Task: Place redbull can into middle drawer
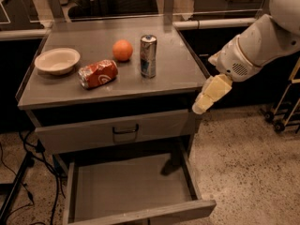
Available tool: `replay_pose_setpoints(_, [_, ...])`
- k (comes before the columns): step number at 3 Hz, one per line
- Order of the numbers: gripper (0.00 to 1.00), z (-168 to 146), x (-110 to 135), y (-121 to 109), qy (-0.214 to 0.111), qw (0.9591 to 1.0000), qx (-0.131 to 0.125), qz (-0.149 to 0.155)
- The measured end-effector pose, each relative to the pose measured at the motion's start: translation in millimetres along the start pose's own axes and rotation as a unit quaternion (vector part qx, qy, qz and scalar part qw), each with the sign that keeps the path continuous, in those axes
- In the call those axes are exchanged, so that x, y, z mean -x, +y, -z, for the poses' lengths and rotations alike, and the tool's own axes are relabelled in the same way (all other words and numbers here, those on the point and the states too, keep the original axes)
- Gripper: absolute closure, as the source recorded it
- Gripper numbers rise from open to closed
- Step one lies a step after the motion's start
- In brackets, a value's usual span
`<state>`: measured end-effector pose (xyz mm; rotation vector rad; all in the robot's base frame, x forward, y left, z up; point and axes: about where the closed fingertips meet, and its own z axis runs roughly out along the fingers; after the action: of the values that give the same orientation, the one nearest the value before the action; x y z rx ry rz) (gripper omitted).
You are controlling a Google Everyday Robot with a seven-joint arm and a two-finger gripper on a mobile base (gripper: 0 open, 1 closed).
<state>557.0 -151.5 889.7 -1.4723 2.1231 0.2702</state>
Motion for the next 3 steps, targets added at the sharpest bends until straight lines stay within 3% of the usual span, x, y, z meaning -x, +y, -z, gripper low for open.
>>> replay_pose_setpoints(1, [0.00, -20.3, 4.4, -9.1, -0.048, 0.9972, -0.015, -0.056])
replay_pose_setpoints(3, [0.00, -52.3, 24.3, -50.1, -0.111, 0.9882, -0.034, -0.101])
